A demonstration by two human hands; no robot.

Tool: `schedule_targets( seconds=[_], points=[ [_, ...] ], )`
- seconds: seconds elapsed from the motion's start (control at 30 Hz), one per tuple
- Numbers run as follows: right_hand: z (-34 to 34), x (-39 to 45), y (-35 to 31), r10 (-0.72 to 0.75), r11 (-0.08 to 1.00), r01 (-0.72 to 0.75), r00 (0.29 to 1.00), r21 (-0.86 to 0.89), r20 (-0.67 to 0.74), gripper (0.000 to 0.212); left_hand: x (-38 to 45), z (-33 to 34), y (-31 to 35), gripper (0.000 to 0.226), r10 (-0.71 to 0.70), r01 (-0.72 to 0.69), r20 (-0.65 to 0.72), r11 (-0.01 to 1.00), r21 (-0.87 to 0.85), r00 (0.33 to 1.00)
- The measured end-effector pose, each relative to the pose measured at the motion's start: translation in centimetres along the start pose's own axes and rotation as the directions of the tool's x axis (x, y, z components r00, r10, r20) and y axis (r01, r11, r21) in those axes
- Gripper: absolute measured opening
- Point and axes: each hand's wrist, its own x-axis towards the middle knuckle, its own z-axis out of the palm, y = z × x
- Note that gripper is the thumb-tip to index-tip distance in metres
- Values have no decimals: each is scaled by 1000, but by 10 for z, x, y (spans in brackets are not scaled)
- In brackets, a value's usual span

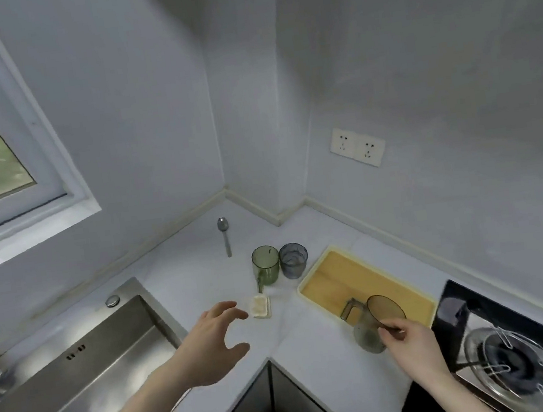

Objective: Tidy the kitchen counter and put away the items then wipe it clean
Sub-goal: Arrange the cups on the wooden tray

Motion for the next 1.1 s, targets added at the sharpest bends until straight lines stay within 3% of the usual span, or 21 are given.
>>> schedule_targets(
  seconds=[0.27,0.6,0.83,1.1],
  points=[
    [10,2,4,186,982,-188,976,-11,-115,38,81,-6,-36,50,30,-24,145,999,-38,989],
    [12,17,29,297,954,-298,946,18,-131,38,165,21,-29,46,-60,96,211,982,-165,976],
    [16,14,35,330,943,-332,941,-13,-75,45,205,46,-34,30,-151,201,215,951,-233,965],
    [-1,15,57,311,946,-321,939,-51,-147,46,235,70,-43,46,-237,303,228,897,-321,944]
  ],
)
